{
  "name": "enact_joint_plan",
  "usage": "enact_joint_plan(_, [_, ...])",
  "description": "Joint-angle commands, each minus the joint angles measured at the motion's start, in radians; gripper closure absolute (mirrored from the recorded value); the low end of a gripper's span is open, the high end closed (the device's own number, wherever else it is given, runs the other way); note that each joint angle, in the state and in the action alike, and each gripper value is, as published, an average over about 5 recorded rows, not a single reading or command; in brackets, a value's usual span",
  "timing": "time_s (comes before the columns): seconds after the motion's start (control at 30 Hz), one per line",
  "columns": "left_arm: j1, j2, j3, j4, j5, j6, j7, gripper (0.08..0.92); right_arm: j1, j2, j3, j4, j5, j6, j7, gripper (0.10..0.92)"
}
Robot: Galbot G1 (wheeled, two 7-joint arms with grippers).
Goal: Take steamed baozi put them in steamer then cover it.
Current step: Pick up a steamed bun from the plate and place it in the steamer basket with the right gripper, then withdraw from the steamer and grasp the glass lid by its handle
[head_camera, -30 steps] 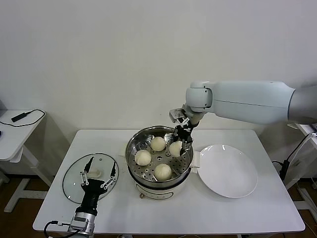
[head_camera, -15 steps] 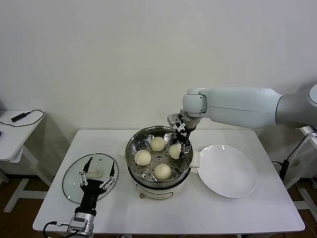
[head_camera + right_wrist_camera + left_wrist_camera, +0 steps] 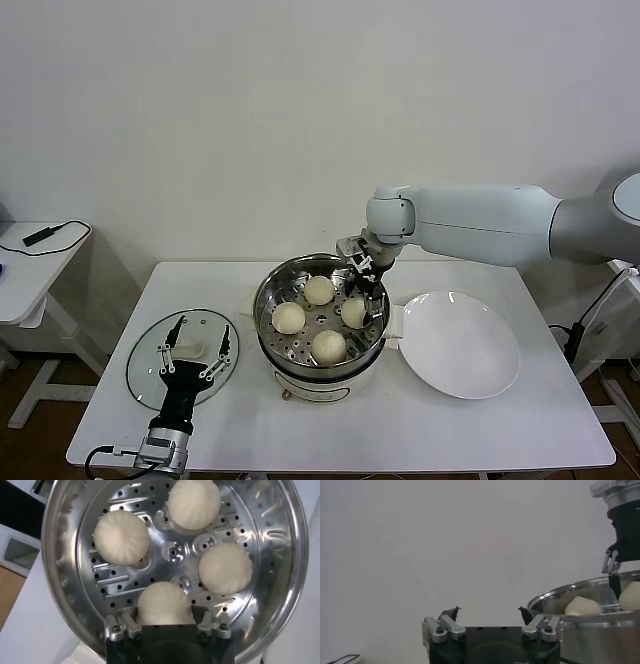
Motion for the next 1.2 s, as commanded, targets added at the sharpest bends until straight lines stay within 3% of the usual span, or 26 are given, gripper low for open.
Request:
enact_joint_plan(0.03, [-0.005,0.0,0.001,0.006,0.001,0.001,-0.001,0.177,-0.004,-0.013,0.027,0.009,-0.009,0.004,-0.002,0.221])
enact_joint_plan(0.23, [-0.01,0.0,0.001,0.019,0.033,0.004,-0.002,0.177,-0.027,-0.114,0.236,0.053,-0.051,0.029,-0.029,0.203])
enact_joint_plan(0.4, [-0.022,-0.003,0.0,0.028,0.072,0.006,0.002,0.177,-0.159,-0.279,0.54,0.121,-0.052,0.099,0.102,0.203])
enact_joint_plan(0.5, [-0.029,0.002,0.0,0.034,0.116,0.007,-0.005,0.177,-0.249,-0.387,0.636,0.194,0.004,0.186,0.388,0.203])
enact_joint_plan(0.6, [-0.039,0.013,0.003,0.044,0.165,0.009,-0.021,0.177,-0.397,-0.451,0.75,0.244,0.018,0.301,0.768,0.203])
enact_joint_plan(0.7, [-0.056,0.023,0.005,0.057,0.237,0.013,-0.048,0.177,-0.619,-0.455,0.951,0.243,-0.041,0.428,1.074,0.203])
enact_joint_plan(0.77, [-0.068,0.027,0.004,0.063,0.301,0.026,-0.066,0.177,-0.769,-0.438,1.101,0.228,-0.11,0.509,1.184,0.203])
enact_joint_plan(0.9, [-0.081,0.027,-0.004,0.059,0.423,0.052,-0.088,0.177,-1.058,-0.379,1.438,0.219,-0.234,0.624,1.255,0.203])
enact_joint_plan(1.2, [-0.101,0.081,-0.04,0.154,0.777,0.033,-0.117,0.177,-1.541,-0.249,1.947,0.238,-0.274,0.726,1.157,0.203])
